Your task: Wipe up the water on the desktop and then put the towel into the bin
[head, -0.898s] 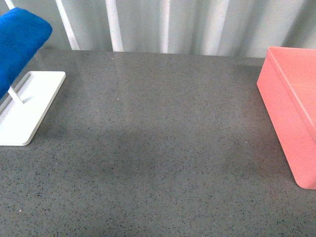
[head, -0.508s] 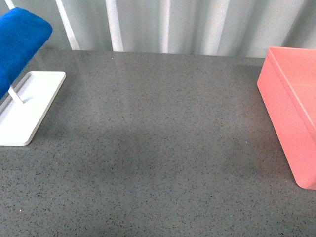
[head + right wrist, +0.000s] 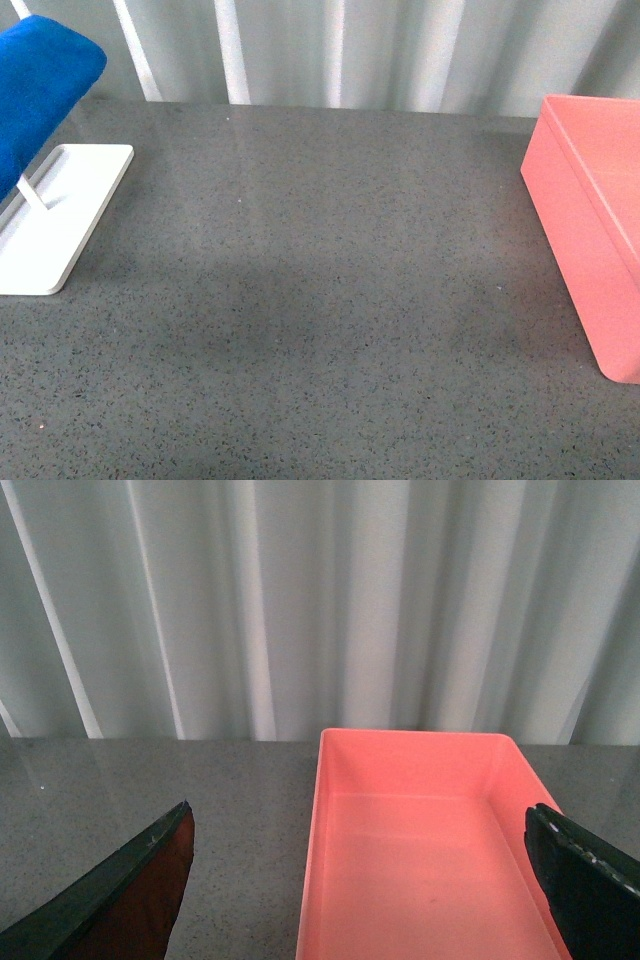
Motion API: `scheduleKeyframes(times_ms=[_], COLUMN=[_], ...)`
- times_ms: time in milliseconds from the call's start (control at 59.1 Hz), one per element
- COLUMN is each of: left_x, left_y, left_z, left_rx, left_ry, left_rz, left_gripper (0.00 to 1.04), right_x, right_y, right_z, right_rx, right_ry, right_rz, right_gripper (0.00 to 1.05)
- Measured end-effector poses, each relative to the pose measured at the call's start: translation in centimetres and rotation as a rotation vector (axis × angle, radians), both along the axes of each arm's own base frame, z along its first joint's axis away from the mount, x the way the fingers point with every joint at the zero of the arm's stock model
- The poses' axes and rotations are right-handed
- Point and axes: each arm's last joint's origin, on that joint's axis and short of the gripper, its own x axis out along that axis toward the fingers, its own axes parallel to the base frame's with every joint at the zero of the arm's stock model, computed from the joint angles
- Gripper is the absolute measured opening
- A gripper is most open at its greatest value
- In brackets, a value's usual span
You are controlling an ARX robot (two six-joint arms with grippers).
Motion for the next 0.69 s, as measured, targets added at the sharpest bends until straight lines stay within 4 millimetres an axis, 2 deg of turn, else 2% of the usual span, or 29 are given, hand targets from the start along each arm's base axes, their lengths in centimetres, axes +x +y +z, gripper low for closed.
scheduleKeyframes(times_ms=[356,457,491,559,643,694], left_x=[0.0,0.4,1.4,3.2,8.3,11.3], left_y=[0.0,-0.3,-0.5,-0.8,-1.1,-1.2], left_z=[0.0,0.2,1.0,2.6,6.6,7.8], left_rx=[0.0,-0.08,-0.078,-0.082,-0.082,-0.074], left_ry=[0.0,0.308,0.392,0.399,0.308,0.291], left_rz=[0.0,0.139,0.202,0.192,0.151,0.12], left_gripper=[0.98,0.98,0.98,0.98,0.98,0.98], right_x=[0.0,0.0,0.0,0.0,0.0,0.0], right_y=[0.0,0.0,0.0,0.0,0.0,0.0], right_z=[0.0,0.0,0.0,0.0,0.0,0.0], right_rx=[0.0,0.0,0.0,0.0,0.0,0.0], right_ry=[0.0,0.0,-0.001,0.0,-0.001,-0.001], right_rz=[0.0,0.0,-0.001,0.001,0.0,0.0], right_gripper=[0.98,0.98,0.98,0.98,0.98,0.98])
